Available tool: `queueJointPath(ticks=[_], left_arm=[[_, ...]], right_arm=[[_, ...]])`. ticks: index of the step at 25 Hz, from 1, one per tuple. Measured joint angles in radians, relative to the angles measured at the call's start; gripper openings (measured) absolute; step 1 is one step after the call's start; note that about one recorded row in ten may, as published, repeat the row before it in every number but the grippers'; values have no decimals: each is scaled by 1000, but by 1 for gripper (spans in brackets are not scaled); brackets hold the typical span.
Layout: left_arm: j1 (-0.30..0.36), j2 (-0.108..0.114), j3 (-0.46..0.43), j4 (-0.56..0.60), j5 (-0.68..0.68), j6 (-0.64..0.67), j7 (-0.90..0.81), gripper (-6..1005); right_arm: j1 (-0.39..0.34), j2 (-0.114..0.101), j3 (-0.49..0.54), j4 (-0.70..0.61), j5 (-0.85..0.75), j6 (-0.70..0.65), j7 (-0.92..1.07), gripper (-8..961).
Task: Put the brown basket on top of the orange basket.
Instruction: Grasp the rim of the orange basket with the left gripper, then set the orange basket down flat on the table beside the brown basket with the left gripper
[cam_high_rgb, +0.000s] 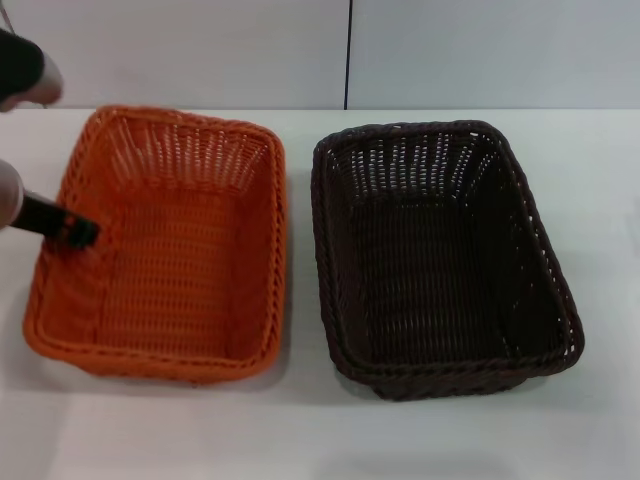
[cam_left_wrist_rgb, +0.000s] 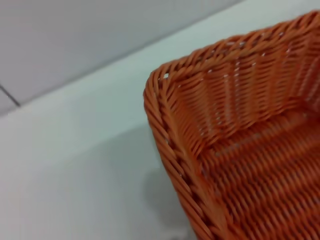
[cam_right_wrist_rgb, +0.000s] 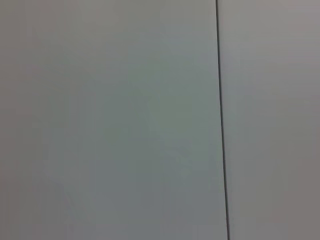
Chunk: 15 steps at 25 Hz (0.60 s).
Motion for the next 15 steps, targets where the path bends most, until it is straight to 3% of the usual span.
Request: queueJointPath(ticks=[6, 7, 15], left_arm=[[-31, 2, -122, -22, -70, -36, 193, 278], [-63, 3, -187, -22, -96, -79, 301, 267], [-142, 17, -313, -32, -101, -184, 525, 220]], right_arm=[[-9, 6, -1, -17, 1, 0, 0, 702], [-11, 8, -2, -25, 4, 2, 0, 702], [-20, 13, -18, -66, 7, 0, 0, 701]])
